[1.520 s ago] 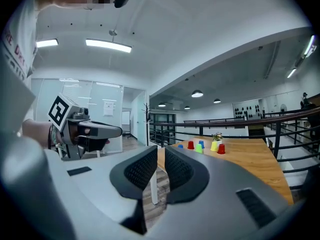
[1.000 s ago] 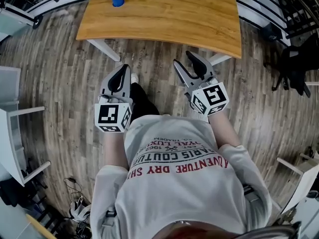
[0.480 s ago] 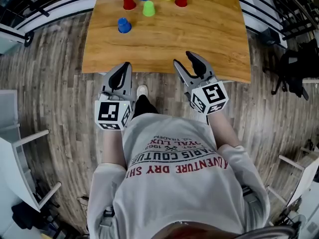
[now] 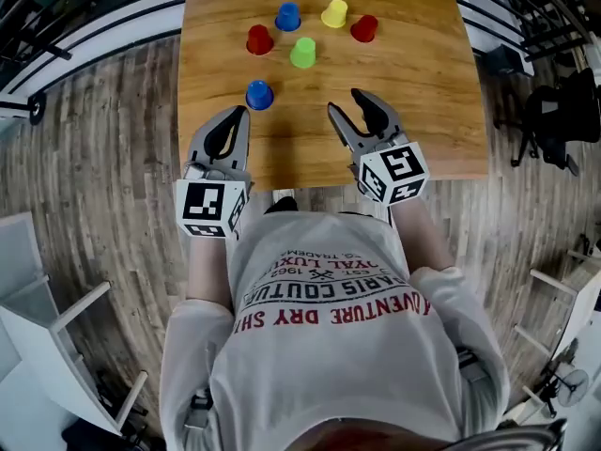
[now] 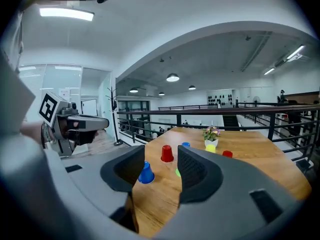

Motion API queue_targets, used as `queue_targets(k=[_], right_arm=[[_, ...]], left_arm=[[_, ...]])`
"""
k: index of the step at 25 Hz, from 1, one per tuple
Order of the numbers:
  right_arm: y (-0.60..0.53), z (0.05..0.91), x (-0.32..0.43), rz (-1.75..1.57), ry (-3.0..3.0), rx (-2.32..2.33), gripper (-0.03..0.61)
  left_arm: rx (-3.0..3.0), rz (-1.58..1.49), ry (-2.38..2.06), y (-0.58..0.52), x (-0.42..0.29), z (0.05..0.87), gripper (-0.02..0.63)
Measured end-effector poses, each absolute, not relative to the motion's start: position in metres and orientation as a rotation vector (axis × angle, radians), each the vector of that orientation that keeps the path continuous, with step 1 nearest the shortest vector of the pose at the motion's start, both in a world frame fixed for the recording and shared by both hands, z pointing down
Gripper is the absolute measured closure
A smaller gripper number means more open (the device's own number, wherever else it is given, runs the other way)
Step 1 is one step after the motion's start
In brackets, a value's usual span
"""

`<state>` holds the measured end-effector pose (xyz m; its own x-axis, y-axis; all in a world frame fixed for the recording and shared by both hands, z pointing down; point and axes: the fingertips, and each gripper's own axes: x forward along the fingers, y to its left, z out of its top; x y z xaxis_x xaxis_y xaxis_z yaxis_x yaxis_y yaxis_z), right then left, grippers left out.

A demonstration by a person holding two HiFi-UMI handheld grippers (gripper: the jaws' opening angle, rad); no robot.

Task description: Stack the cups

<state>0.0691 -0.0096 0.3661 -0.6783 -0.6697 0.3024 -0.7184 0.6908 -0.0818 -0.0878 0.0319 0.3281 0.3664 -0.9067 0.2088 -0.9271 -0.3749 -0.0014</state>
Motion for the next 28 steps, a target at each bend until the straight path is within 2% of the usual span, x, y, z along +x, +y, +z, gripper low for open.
queue_targets(k=[11, 28], right_arm=[[-0.058, 0.408, 0.047, 0.343, -2.533, 1.089, 0.377], [-0.165, 0.499, 0.016, 0.405, -2.418, 0.869, 0.307]], left_arm=[[2.462, 0.29, -1.614, -0.011, -0.108, 0.362, 0.598], [2.372, 0.319, -1.631, -0.076, -0.108, 0.411, 0.598]])
